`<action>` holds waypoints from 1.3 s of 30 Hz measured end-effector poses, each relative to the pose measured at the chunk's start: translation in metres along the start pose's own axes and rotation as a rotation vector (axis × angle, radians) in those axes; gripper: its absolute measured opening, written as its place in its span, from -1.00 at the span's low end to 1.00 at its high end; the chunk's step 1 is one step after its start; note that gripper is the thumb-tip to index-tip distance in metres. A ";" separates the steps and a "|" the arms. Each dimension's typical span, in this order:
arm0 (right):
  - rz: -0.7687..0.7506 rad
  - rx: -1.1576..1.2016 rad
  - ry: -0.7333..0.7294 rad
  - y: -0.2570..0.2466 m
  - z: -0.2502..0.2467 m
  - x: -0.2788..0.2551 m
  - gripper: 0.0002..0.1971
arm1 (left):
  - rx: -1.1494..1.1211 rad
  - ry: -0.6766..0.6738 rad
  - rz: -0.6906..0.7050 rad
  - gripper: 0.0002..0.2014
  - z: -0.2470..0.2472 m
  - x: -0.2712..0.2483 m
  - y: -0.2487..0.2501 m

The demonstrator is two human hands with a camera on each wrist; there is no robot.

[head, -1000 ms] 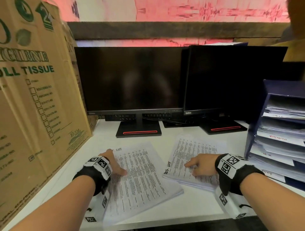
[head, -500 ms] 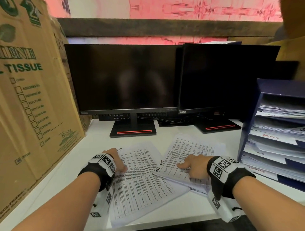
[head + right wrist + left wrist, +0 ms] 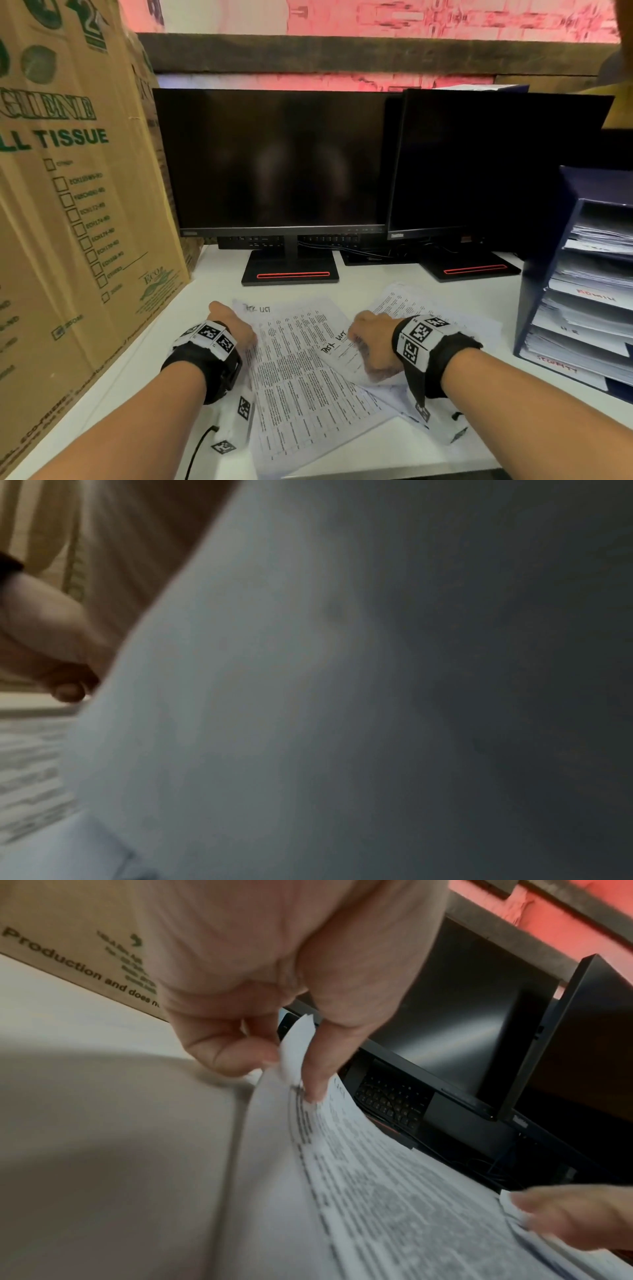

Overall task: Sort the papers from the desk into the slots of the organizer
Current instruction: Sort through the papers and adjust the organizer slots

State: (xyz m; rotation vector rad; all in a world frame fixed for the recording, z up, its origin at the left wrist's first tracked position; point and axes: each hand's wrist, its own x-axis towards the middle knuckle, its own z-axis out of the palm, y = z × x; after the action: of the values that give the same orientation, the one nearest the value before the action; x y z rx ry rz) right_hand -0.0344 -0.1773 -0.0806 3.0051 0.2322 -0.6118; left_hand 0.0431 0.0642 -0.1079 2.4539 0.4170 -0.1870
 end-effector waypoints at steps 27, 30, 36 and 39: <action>-0.095 -0.033 0.227 -0.025 -0.042 0.023 -0.71 | -0.383 -0.056 0.196 -0.82 -0.024 -0.003 -0.012; -0.070 0.111 0.412 -0.027 -0.062 0.019 -0.78 | -0.434 0.051 0.183 -0.77 -0.027 -0.006 -0.011; -0.033 0.442 0.618 -0.019 -0.073 0.012 -0.46 | -0.421 0.092 0.271 -0.63 -0.028 -0.022 -0.012; -0.033 0.332 0.439 -0.007 -0.057 0.014 -0.40 | -0.356 0.074 0.251 -0.58 -0.026 -0.025 -0.011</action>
State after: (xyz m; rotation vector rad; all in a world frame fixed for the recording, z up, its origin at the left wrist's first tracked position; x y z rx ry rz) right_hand -0.0011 -0.1627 -0.0343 3.4313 0.2199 0.0262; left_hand 0.0173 0.0822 -0.0874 2.1396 0.1535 0.0789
